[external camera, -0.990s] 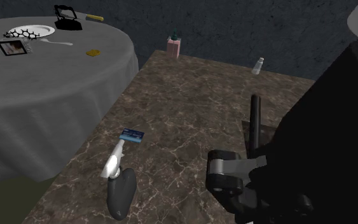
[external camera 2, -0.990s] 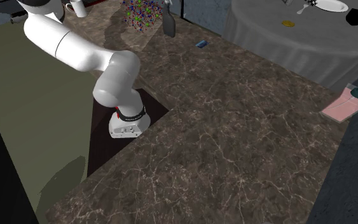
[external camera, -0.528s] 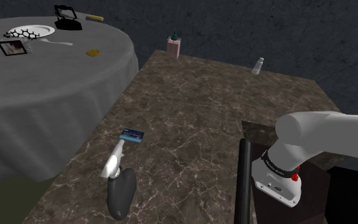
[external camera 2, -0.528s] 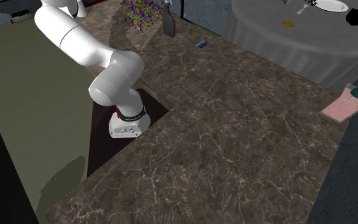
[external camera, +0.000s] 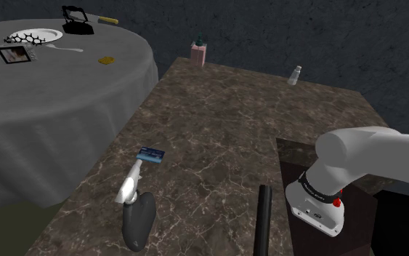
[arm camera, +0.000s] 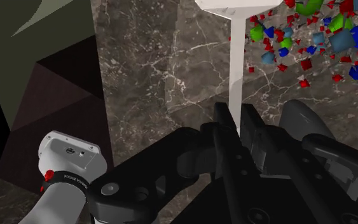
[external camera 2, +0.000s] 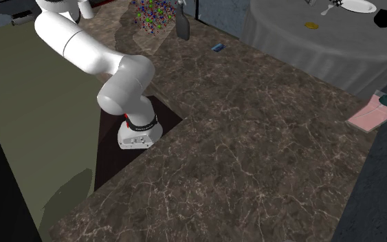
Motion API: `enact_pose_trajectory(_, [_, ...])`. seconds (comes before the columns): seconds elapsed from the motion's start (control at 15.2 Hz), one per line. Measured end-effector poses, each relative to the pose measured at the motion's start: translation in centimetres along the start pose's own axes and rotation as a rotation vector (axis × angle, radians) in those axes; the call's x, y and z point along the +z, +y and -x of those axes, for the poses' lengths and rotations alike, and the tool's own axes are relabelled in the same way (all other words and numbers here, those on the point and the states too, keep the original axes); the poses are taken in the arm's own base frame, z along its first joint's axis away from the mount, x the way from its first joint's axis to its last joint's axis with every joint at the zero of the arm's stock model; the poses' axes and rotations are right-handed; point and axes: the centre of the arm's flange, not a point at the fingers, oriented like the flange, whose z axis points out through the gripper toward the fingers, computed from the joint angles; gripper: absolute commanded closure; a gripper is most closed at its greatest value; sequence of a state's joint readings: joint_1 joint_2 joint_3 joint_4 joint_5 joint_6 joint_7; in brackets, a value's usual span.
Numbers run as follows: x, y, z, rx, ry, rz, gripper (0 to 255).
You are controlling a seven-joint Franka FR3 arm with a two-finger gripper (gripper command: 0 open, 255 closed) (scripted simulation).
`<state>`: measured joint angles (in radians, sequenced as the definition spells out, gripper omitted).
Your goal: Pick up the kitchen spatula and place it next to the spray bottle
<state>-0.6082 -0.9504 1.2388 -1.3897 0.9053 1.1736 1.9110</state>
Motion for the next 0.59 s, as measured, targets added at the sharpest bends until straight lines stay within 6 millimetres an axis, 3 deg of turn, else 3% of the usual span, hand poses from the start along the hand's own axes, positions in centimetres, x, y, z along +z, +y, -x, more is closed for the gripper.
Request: enact_pose_trajectory(0.59, [4.8,-0.2,0.4,0.000,0.000,0.000,255])
